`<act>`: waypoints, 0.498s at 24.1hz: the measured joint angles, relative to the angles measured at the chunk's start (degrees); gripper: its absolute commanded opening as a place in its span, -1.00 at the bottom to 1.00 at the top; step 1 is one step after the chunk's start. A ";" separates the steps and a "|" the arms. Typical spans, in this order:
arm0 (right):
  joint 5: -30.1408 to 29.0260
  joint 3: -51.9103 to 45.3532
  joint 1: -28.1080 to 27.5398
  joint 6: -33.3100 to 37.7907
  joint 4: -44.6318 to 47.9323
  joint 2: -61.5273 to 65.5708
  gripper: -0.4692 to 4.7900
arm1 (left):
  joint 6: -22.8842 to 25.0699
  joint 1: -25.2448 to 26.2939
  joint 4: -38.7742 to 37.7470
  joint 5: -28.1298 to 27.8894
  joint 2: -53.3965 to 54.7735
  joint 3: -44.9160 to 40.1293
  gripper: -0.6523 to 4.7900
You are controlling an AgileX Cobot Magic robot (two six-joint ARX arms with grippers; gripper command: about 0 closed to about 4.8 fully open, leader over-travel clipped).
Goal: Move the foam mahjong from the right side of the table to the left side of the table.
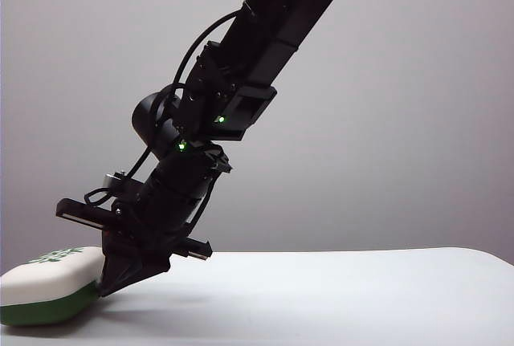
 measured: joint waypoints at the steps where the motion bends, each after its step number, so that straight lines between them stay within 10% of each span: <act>1: 0.04 0.02 0.02 -0.04 0.13 0.00 -0.84 | 0.00 0.00 0.00 0.00 0.02 0.00 -0.78; 12: 1.01 0.02 -1.97 0.79 -3.45 -1.51 -0.84 | -0.24 0.00 -1.46 -2.05 0.02 -0.02 -0.78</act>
